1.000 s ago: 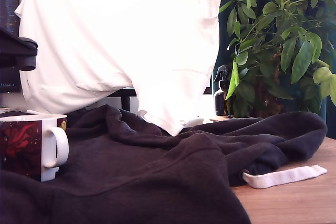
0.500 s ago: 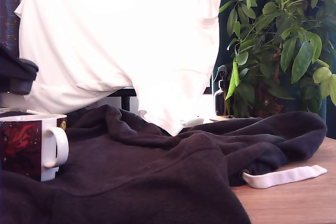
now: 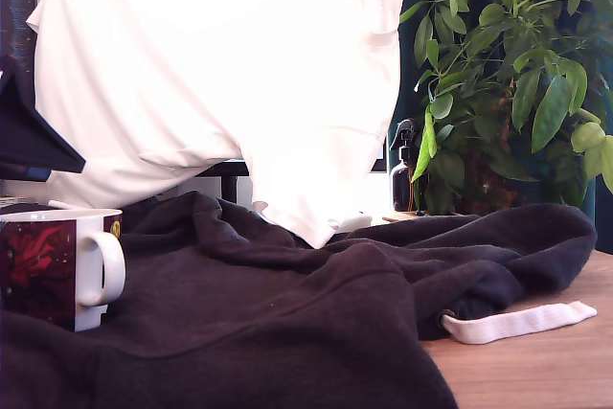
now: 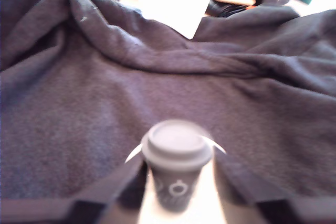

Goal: Pick the grey coffee capsule and place it inside the red coffee cup

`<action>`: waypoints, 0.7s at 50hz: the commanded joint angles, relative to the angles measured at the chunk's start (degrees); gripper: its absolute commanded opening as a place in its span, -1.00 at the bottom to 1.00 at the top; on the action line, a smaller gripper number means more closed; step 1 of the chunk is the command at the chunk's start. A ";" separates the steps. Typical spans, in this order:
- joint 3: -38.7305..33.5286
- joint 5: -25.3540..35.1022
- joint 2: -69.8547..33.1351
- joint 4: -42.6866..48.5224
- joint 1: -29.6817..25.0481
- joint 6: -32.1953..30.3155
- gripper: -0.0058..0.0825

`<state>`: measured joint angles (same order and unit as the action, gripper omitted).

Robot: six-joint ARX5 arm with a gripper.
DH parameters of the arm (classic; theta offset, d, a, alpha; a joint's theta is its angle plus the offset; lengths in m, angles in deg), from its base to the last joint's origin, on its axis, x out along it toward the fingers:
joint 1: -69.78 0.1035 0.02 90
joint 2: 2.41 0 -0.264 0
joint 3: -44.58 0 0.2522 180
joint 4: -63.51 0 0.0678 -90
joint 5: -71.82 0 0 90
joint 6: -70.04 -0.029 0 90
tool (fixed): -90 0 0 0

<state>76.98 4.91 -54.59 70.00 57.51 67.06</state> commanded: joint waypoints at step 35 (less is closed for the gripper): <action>3.52 -15.19 11.43 1.53 2.51 2.97 -0.91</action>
<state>80.43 -9.78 -44.38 71.24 59.50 69.70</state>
